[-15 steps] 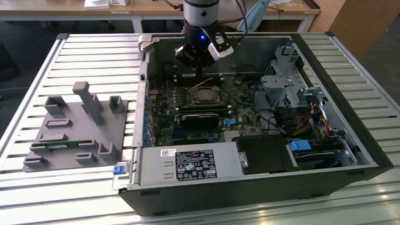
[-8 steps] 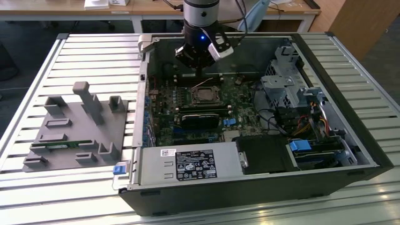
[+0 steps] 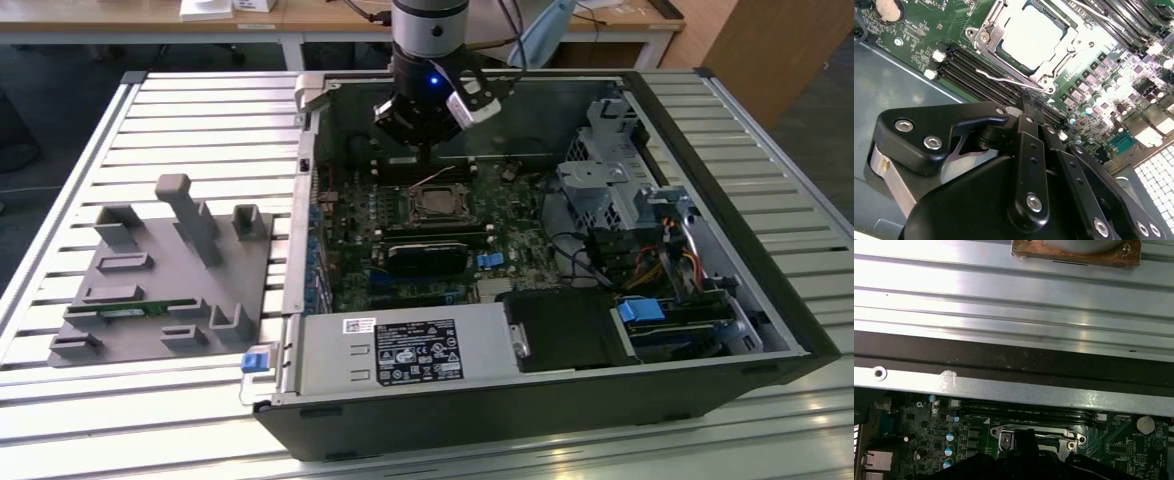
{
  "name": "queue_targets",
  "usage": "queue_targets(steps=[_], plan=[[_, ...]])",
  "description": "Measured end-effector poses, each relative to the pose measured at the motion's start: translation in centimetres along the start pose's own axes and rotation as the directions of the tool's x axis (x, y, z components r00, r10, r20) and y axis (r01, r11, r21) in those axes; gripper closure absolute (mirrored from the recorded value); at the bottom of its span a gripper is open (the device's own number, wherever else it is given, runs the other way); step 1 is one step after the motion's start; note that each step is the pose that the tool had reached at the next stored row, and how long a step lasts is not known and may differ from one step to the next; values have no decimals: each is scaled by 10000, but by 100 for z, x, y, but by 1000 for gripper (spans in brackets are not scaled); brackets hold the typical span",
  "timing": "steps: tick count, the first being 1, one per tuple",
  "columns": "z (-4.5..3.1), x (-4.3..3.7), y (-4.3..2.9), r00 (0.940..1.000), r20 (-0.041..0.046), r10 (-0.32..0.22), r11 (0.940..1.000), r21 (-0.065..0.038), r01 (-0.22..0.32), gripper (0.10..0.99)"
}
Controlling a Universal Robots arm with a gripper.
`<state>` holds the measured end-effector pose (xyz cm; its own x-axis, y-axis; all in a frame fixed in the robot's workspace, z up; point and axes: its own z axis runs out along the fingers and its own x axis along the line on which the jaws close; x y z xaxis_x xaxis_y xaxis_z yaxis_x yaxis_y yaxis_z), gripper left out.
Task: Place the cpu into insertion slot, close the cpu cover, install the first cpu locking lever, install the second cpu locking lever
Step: 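Install the first cpu locking lever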
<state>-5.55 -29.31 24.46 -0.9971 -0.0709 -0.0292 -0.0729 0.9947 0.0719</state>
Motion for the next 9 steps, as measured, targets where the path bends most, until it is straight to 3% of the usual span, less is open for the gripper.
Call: queue_targets(steps=[5,9], plan=[[7,0,0,10000,2,-11,10000,-1,11,965],[19,0,-1,9994,-24,-360,9994,-9,360,965]])
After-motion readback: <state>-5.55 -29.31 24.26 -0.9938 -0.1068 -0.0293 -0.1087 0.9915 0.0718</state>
